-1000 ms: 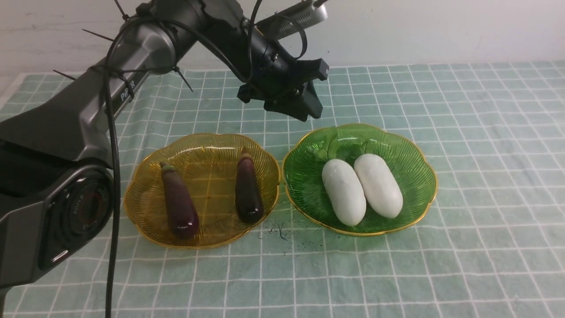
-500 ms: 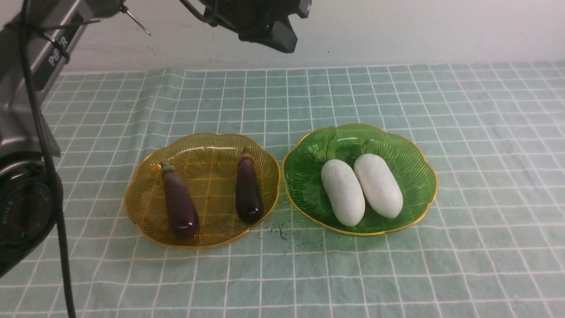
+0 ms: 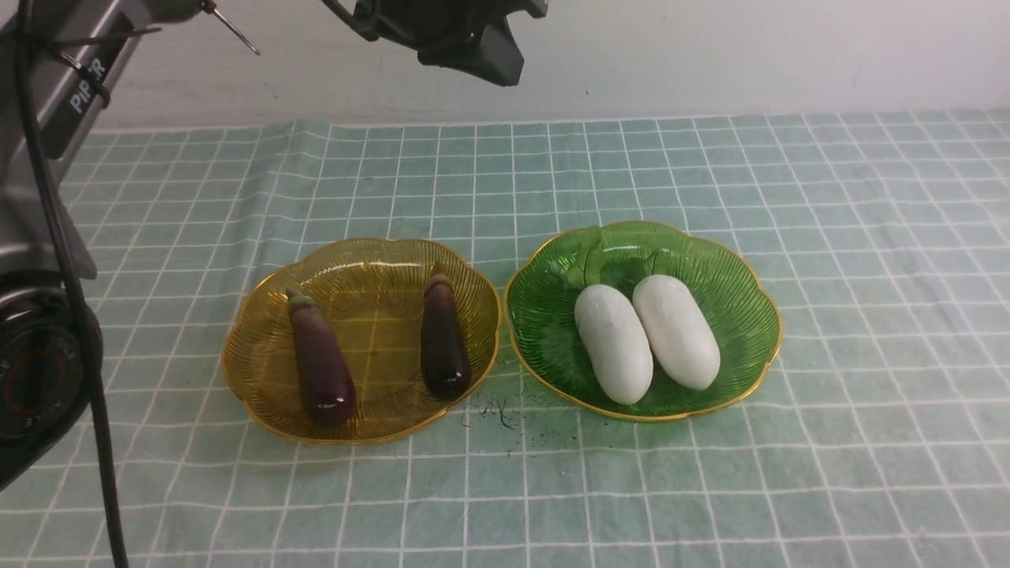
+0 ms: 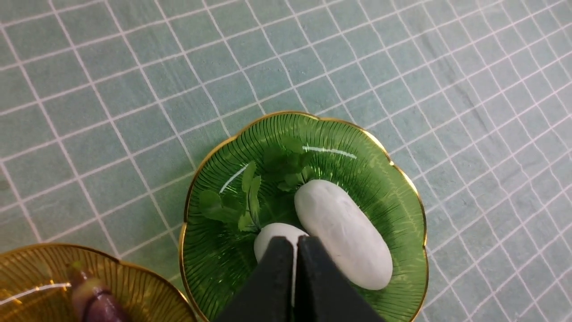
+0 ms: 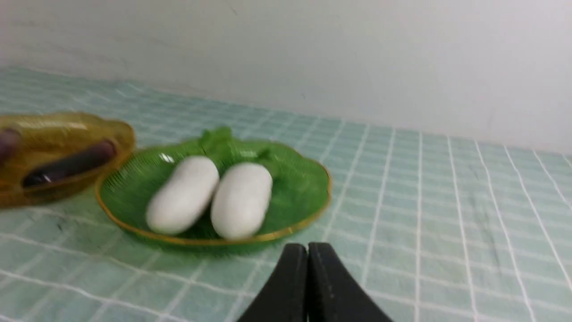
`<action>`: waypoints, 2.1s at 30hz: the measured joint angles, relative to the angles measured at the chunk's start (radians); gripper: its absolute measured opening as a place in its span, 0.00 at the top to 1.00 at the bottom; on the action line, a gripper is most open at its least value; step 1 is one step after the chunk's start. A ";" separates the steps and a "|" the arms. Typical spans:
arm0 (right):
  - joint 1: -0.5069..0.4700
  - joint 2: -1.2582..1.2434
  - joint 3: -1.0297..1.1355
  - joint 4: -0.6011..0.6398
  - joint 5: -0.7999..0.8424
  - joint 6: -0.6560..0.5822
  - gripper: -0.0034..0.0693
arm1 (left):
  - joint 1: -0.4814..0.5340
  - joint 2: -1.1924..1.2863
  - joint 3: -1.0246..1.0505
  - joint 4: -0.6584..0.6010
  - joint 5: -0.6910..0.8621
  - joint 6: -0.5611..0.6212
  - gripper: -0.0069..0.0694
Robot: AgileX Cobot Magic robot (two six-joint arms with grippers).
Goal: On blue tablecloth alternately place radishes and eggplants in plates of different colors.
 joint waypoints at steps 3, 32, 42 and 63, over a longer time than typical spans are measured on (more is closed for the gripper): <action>-0.049 0.000 0.004 0.000 0.030 0.000 0.97 | 0.000 -0.060 0.000 0.020 0.000 0.000 0.92; -0.202 -0.013 0.001 0.003 0.047 0.000 0.97 | 0.000 -1.369 1.309 0.344 -0.133 -0.042 0.92; -0.202 -0.013 0.001 0.003 0.047 0.000 0.97 | 0.000 -1.866 1.944 0.317 -0.830 -0.137 0.92; -0.202 -0.013 0.001 0.003 0.047 0.000 0.97 | 0.000 -2.002 2.135 0.316 -0.999 -0.140 0.92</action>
